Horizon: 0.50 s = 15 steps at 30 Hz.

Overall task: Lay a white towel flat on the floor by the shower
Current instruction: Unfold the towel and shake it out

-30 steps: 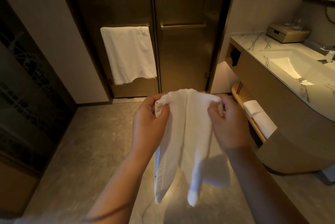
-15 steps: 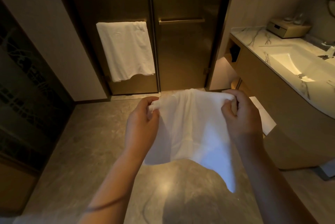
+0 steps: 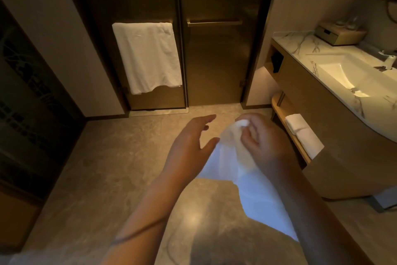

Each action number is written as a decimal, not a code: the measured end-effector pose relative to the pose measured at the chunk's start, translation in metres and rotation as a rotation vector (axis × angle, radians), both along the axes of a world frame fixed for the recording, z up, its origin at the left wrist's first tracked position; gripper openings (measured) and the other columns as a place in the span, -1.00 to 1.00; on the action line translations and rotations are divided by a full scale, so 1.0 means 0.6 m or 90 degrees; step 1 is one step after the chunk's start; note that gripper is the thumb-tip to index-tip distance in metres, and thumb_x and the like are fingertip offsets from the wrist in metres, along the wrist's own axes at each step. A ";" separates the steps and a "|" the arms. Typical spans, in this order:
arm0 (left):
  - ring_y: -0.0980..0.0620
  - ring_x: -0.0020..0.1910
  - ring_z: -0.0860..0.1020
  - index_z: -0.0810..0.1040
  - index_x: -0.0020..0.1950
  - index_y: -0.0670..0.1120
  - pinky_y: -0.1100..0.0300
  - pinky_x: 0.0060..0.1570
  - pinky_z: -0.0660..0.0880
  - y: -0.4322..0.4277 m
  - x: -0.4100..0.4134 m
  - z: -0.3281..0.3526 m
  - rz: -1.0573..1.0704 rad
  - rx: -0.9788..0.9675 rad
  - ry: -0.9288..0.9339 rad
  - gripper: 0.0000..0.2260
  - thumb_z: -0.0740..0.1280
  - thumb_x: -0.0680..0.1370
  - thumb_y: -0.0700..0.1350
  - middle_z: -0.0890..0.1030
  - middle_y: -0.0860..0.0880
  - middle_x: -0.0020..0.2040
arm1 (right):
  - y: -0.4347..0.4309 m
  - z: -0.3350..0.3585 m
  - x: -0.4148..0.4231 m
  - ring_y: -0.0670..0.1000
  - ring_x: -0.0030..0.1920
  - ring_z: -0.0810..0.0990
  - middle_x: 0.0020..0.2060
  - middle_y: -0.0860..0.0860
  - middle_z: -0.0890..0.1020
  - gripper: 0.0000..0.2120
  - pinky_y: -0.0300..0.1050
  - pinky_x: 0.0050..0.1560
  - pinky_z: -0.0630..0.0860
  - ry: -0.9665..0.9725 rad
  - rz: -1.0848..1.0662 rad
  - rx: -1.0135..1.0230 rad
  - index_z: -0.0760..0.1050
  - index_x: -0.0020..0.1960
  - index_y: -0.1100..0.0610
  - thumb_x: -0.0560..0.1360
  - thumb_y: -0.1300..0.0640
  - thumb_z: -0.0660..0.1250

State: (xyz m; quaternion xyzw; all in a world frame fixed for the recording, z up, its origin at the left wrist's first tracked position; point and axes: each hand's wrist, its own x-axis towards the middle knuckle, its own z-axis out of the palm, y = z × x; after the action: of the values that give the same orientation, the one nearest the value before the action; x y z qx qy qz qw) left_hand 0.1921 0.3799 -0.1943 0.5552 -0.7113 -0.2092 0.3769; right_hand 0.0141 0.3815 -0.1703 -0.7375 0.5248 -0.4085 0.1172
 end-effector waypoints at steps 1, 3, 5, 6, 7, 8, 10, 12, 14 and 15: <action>0.45 0.09 0.35 0.32 0.38 0.19 0.60 -0.09 0.28 0.000 -0.005 0.002 -0.020 -0.006 -0.018 -0.54 0.35 0.51 0.00 0.37 0.32 0.18 | 0.004 -0.004 0.005 -0.08 -0.12 0.53 -0.12 -0.02 0.60 -0.86 -0.38 -0.08 0.41 0.020 0.018 -0.019 0.52 0.04 0.12 0.52 0.18 0.23; 0.37 0.16 0.34 0.34 0.39 0.18 0.55 -0.05 0.27 0.000 -0.013 0.005 -0.057 -0.001 -0.035 -0.56 0.33 0.52 0.04 0.42 0.27 0.25 | 0.010 -0.009 0.010 -0.06 -0.12 0.56 -0.12 -0.01 0.61 -0.86 -0.25 -0.09 0.48 0.024 0.026 -0.046 0.53 0.04 0.15 0.51 0.21 0.26; 0.29 0.22 0.39 0.38 0.36 0.17 0.50 0.02 0.28 0.001 -0.021 0.005 -0.088 0.017 -0.014 -0.62 0.30 0.55 0.04 0.47 0.22 0.29 | 0.012 -0.009 0.007 -0.06 -0.12 0.57 -0.13 -0.03 0.61 -0.85 -0.22 -0.10 0.50 0.012 0.017 -0.049 0.54 0.04 0.14 0.50 0.20 0.26; 0.29 0.21 0.40 0.40 0.34 0.17 0.48 0.02 0.29 0.002 -0.025 0.005 -0.097 0.025 0.002 -0.65 0.29 0.55 0.04 0.49 0.22 0.27 | 0.012 -0.008 0.004 -0.07 -0.12 0.57 -0.13 -0.05 0.61 -0.85 -0.23 -0.10 0.50 0.006 0.010 -0.042 0.54 0.03 0.12 0.49 0.17 0.25; 0.34 0.18 0.40 0.41 0.31 0.19 0.48 0.00 0.31 0.003 -0.029 0.006 -0.101 0.032 0.016 -0.68 0.28 0.56 0.04 0.50 0.24 0.25 | 0.013 -0.006 0.002 -0.07 -0.12 0.57 -0.14 -0.07 0.60 -0.84 -0.25 -0.10 0.49 -0.001 0.007 -0.030 0.53 0.03 0.10 0.49 0.15 0.23; 0.42 0.14 0.38 0.42 0.28 0.20 0.51 -0.03 0.31 0.004 -0.032 0.007 -0.102 0.040 0.027 -0.71 0.28 0.56 0.05 0.50 0.27 0.21 | 0.014 -0.004 0.000 -0.08 -0.12 0.57 -0.13 -0.08 0.60 -0.82 -0.26 -0.10 0.48 -0.006 0.007 -0.019 0.53 0.04 0.09 0.49 0.13 0.22; 0.57 0.07 0.31 0.42 0.21 0.20 0.59 -0.06 0.27 0.004 -0.035 0.008 -0.098 0.050 0.032 -0.77 0.28 0.55 0.06 0.48 0.32 0.13 | 0.019 -0.001 -0.001 -0.08 -0.11 0.56 -0.11 -0.07 0.61 -0.81 -0.32 -0.09 0.46 0.000 0.005 -0.017 0.53 0.05 0.09 0.49 0.11 0.21; 0.54 0.04 0.34 0.42 0.14 0.18 0.60 -0.09 0.27 0.002 -0.036 0.007 -0.097 0.057 0.027 -0.82 0.28 0.55 0.06 0.50 0.30 0.09 | 0.024 0.000 -0.001 -0.08 -0.12 0.56 -0.10 -0.04 0.62 -0.80 -0.35 -0.09 0.44 0.011 0.002 -0.036 0.54 0.05 0.12 0.49 0.12 0.22; 0.40 0.03 0.42 0.43 0.07 0.15 0.56 -0.09 0.31 0.000 -0.037 0.006 -0.097 0.058 0.033 -0.87 0.29 0.54 0.05 0.54 0.25 0.02 | 0.027 0.001 -0.001 -0.07 -0.12 0.57 -0.10 -0.04 0.62 -0.81 -0.34 -0.10 0.45 0.017 0.002 -0.035 0.54 0.05 0.12 0.49 0.13 0.23; 0.35 0.02 0.44 0.44 0.05 0.15 0.53 -0.09 0.33 0.000 -0.036 0.006 -0.096 0.055 0.037 -0.89 0.30 0.54 0.04 0.54 0.23 -0.01 | 0.028 0.001 0.000 -0.06 -0.12 0.57 -0.10 -0.03 0.62 -0.81 -0.33 -0.11 0.46 0.019 0.003 -0.033 0.54 0.06 0.13 0.49 0.13 0.23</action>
State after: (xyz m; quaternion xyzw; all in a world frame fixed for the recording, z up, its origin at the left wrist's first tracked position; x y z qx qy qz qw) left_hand 0.1702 0.3799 -0.1908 0.5096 -0.7302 -0.2831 0.3563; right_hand 0.0140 0.3981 -0.1698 -0.7476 0.5138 -0.4108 0.0912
